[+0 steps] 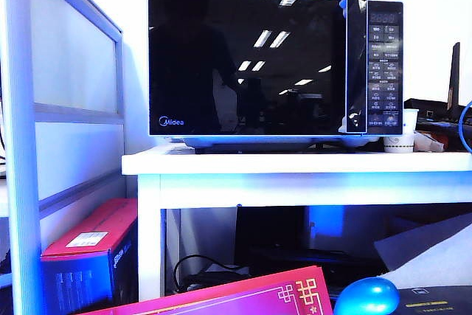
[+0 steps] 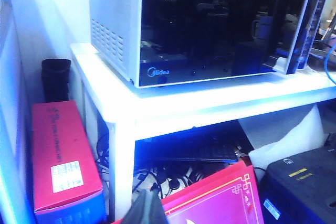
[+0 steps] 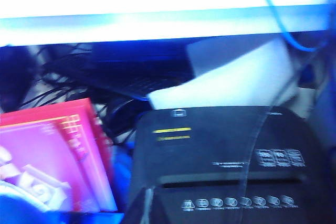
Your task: Open the microwave door, place the orange inside the microwave, then close the microwave door.
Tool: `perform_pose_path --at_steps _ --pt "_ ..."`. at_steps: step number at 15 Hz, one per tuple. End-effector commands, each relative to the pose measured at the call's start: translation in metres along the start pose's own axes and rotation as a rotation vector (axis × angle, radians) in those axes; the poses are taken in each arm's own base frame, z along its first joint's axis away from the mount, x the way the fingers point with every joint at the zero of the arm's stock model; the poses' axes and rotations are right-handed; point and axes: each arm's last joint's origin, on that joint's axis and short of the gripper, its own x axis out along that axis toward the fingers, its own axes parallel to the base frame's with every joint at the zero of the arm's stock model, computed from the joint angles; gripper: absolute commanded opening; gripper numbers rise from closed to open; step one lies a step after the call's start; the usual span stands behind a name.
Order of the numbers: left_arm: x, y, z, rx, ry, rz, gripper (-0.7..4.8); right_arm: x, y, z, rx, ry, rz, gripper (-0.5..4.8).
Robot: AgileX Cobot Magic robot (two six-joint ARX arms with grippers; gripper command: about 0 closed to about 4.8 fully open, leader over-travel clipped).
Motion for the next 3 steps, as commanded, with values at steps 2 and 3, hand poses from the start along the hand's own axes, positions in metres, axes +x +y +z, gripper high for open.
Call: perform_pose_path --at_steps 2,3 --pt "-0.0002 -0.0002 0.001 0.005 -0.013 -0.005 -0.04 0.0009 -0.0009 -0.0013 0.004 -0.003 -0.016 0.0" --pt "-0.0002 -0.0002 0.001 0.005 -0.013 -0.005 -0.04 0.0009 -0.0009 -0.0012 0.004 -0.003 -0.016 0.0"
